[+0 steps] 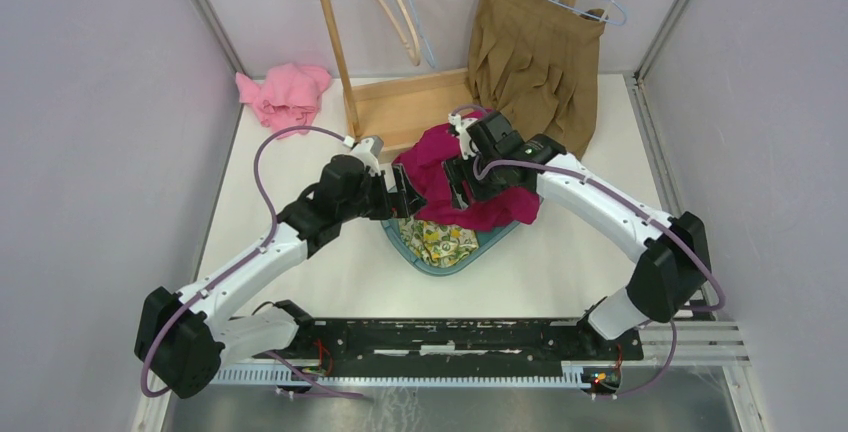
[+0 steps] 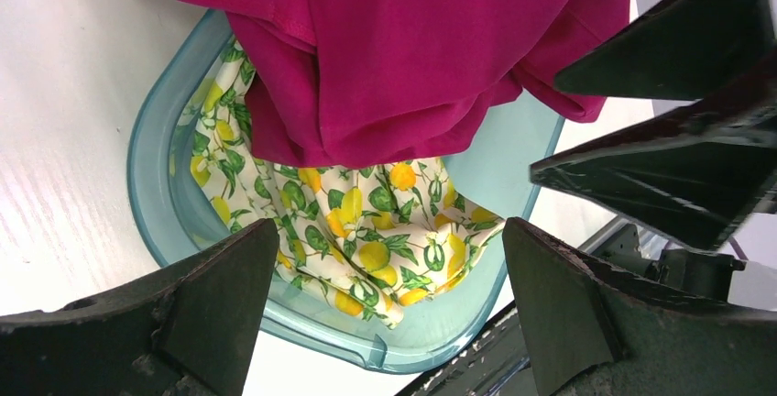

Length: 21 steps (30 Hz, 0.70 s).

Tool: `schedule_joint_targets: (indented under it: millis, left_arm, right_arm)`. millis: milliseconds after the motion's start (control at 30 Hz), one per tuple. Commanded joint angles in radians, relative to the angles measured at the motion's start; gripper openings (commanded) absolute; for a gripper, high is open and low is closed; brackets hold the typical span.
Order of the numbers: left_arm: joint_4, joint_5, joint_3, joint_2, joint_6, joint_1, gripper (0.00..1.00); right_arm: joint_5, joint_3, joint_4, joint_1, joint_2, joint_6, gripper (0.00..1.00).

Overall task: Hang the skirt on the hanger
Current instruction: Pick up the skirt from the bin.

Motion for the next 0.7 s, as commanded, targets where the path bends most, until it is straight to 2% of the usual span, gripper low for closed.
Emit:
schedule_joint_targets:
  millis: [0,300,667]
  left_arm:
    - [0.013,-0.014,0.051,0.005,0.006,-0.006,0.99]
    - [-0.004,-0.015,0.073,0.024,0.015,-0.005,0.99]
    - [-0.002,-0.02,0.069,0.004,0.014,-0.004,0.99]
  right_arm:
    - [-0.007,-0.007,0.07,0.008,0.029,-0.007,0.72]
    - [0.025,-0.018,0.075,0.009,0.033,-0.014,0.74]
    - [-0.043,-0.025,0.018,0.061,0.061,-0.049,0.74]
